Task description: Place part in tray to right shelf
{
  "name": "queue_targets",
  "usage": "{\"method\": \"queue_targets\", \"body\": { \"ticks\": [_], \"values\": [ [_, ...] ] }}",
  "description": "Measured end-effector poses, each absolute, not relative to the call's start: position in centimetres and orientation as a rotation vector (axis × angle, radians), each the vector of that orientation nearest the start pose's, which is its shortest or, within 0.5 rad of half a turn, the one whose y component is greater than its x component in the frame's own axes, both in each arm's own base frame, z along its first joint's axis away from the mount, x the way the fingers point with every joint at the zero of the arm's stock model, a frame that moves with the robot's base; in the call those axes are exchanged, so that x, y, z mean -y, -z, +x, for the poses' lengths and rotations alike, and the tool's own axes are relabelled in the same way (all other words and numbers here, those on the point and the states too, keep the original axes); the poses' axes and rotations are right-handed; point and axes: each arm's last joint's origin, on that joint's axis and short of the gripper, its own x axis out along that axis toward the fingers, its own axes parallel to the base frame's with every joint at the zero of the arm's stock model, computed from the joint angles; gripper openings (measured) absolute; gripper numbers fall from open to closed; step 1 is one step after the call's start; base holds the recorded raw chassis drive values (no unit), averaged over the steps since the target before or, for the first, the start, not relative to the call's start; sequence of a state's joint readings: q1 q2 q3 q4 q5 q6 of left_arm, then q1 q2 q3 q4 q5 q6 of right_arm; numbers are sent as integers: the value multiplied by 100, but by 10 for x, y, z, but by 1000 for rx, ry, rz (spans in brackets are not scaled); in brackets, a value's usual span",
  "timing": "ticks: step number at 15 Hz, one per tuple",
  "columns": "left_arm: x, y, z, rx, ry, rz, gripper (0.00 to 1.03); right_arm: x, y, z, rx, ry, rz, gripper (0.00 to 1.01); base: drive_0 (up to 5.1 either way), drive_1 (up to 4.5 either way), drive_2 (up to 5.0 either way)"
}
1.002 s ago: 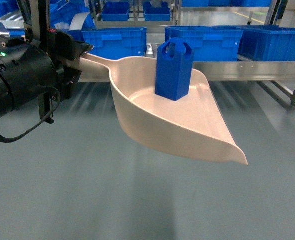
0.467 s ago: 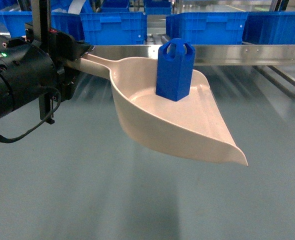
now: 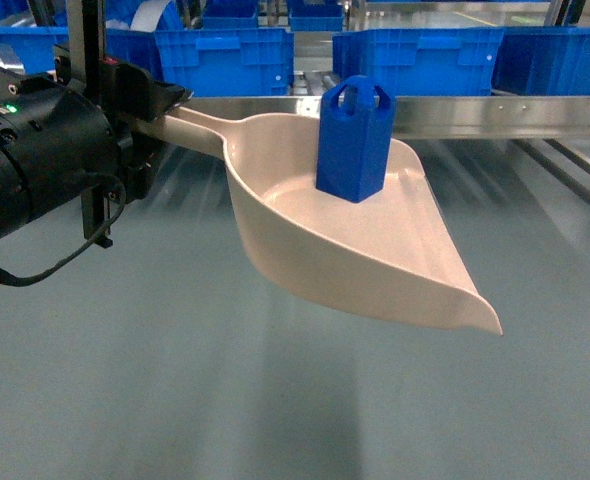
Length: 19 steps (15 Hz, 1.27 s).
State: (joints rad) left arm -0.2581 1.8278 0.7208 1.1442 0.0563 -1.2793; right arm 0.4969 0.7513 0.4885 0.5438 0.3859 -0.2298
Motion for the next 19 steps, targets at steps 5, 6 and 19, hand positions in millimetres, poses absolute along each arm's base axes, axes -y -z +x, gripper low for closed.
{"method": "queue_targets", "body": {
  "ticks": [5, 6, 19],
  "values": [
    [90, -170, 335, -168, 294, -1272, 14, -71, -304, 155, 265, -80, -108, 98, -6, 399, -410],
    [90, -170, 335, -171, 296, -1271, 14, -72, -304, 155, 263, -81, -109, 98, -4, 401, -408],
    [90, -170, 335, -169, 294, -1271, 14, -72, -304, 155, 263, -80, -109, 98, 1, 401, -398]
  ]
}}
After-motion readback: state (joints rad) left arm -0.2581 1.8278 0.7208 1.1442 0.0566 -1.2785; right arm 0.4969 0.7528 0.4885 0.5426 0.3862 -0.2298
